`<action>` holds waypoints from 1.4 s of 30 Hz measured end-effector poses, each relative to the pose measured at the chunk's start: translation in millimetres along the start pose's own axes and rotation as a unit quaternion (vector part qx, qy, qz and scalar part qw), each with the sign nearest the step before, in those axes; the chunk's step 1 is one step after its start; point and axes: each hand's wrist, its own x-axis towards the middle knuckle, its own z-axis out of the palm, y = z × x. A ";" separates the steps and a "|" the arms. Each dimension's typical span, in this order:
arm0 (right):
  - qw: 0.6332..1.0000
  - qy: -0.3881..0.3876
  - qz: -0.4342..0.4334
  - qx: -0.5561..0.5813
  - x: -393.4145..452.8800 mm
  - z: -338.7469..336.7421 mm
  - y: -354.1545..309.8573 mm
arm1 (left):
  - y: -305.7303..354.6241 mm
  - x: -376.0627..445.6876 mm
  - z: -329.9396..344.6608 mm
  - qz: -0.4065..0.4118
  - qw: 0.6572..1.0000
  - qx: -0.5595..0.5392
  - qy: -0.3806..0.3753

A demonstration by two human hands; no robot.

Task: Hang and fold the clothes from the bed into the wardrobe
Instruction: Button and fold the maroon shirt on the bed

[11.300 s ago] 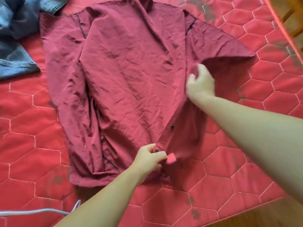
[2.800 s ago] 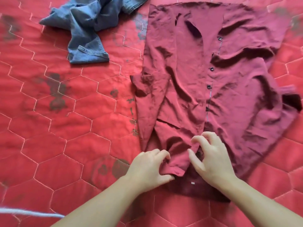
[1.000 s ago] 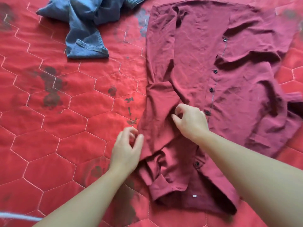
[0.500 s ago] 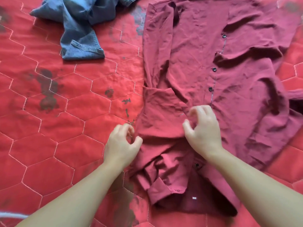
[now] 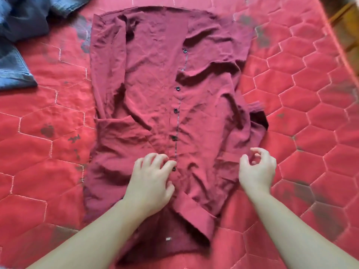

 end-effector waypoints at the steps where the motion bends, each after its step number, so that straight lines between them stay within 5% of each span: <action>1: 0.999 0.006 0.046 -0.003 11.1 -2.8 8.2 | 19.7 8.7 2.9 0.029 0.999 -0.028 0.000; 5: 0.979 -0.004 0.191 0.067 58.8 3.6 20.3 | 86.2 31.9 13.5 0.073 0.989 -0.069 -0.104; 9: 0.979 -0.072 0.179 0.059 91.0 2.8 13.3 | 101.4 33.5 25.5 0.052 0.980 0.011 -0.191; 14: 0.992 0.007 0.123 0.019 78.5 -41.4 15.1 | 104.5 39.5 22.5 0.002 0.980 0.038 -0.194; 19: 0.976 -0.106 0.173 0.080 57.5 -48.7 49.5 | 155.9 73.3 27.5 0.085 0.993 -0.019 -0.076; 24: 0.952 -0.085 0.232 0.178 87.6 -60.6 48.8 | 181.3 102.2 46.2 0.022 0.994 -0.032 -0.107; 26: 0.940 -0.152 0.261 0.158 101.7 -61.4 48.6 | 174.5 106.5 48.4 0.030 0.992 -0.052 -0.112; 28: 0.948 -0.194 0.225 0.110 112.1 -60.4 50.2 | 165.6 106.2 47.0 0.053 0.987 -0.071 -0.134; 30: 0.954 -0.158 0.211 0.144 121.9 -63.5 48.5 | 157.9 105.2 44.8 0.054 0.985 -0.088 -0.137; 35: 0.853 -0.103 0.333 0.390 134.0 -80.6 42.8 | 155.1 112.2 41.9 0.043 0.981 -0.100 -0.161; 42: 0.922 -0.237 0.266 0.152 135.2 -64.8 38.7 | 158.3 116.1 46.8 0.054 0.983 -0.068 -0.163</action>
